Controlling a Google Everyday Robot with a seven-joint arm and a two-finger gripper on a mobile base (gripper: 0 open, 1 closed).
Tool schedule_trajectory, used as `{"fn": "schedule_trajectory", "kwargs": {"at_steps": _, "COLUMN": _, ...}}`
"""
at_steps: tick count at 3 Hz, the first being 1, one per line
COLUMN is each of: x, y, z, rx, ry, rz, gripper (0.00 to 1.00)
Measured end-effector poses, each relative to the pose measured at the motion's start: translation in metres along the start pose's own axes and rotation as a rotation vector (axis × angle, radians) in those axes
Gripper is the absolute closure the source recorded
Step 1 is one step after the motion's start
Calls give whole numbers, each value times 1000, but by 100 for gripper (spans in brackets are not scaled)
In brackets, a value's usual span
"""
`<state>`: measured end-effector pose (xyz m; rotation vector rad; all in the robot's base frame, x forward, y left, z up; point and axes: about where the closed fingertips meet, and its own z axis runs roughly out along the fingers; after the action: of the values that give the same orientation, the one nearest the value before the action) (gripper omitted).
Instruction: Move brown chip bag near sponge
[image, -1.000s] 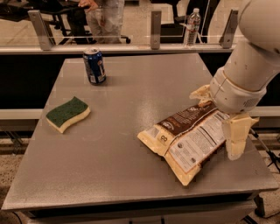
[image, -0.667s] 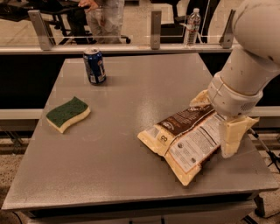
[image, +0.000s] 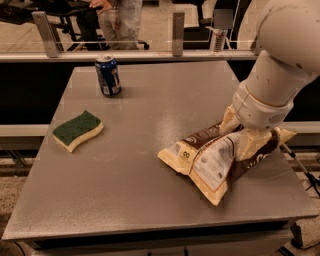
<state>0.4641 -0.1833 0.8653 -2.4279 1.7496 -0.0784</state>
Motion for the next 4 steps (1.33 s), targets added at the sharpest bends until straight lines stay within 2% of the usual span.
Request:
{"fn": "schedule_trajectory", "kwargs": {"at_steps": 1, "x": -12, "y": -13, "z": -17, "rx": 35, "ry": -7, "rz": -1, "gripper": 86}}
{"fn": "schedule_trajectory", "kwargs": {"at_steps": 2, "x": -32, "y": -34, "z": -32, "rx": 77, "ry": -23, "rz": -21, "gripper": 100}}
{"fn": "schedule_trajectory", "kwargs": {"at_steps": 4, "x": -83, "y": -87, "z": -41, "rx": 136, "ry": -126, "rz": 1, "gripper": 100}}
